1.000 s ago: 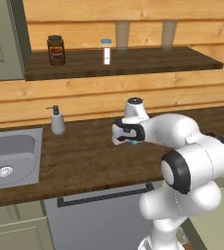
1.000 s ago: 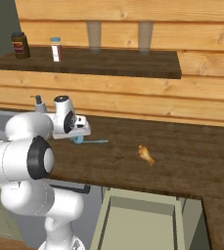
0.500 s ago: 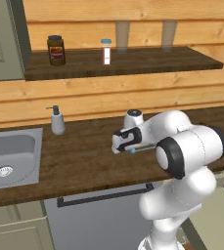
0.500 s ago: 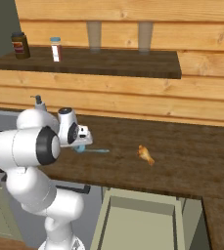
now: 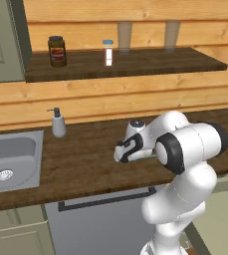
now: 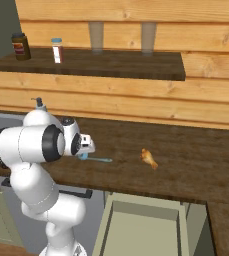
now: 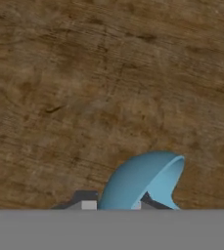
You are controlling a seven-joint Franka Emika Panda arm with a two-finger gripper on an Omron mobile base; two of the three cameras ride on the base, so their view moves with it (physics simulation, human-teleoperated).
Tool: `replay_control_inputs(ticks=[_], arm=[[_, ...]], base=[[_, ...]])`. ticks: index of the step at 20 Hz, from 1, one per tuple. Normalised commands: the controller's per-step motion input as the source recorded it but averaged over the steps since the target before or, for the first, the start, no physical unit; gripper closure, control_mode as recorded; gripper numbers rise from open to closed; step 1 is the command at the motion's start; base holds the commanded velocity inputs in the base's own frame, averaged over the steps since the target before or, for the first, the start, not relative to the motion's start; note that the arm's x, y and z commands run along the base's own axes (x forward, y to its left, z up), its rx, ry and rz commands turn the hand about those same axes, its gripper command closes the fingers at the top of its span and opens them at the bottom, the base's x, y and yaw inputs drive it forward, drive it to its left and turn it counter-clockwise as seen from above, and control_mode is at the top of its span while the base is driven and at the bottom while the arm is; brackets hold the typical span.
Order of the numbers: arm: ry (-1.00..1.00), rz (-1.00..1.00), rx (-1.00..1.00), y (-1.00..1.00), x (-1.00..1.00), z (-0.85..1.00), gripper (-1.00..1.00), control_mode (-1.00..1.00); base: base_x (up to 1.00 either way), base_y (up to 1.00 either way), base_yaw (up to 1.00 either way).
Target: Pick the ladle from the drawer and place it on the counter.
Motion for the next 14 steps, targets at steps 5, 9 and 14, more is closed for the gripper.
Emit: replay_control_inputs(ticks=[5,9,14], arm=[[0.00,0.00,0.00,0.00,0.00,0.00,-1.00,-1.00],[-0.01,0.00,0.00,-0.05,0.00,0.25,-1.00,-1.00],[0.00,-0.03,0.00,-0.15,-0.16,0.81,-1.00,-1.00]], base=[[0.00,0.00,0.00],[0.00,0.00,0.00],[0.00,0.00,0.00]])
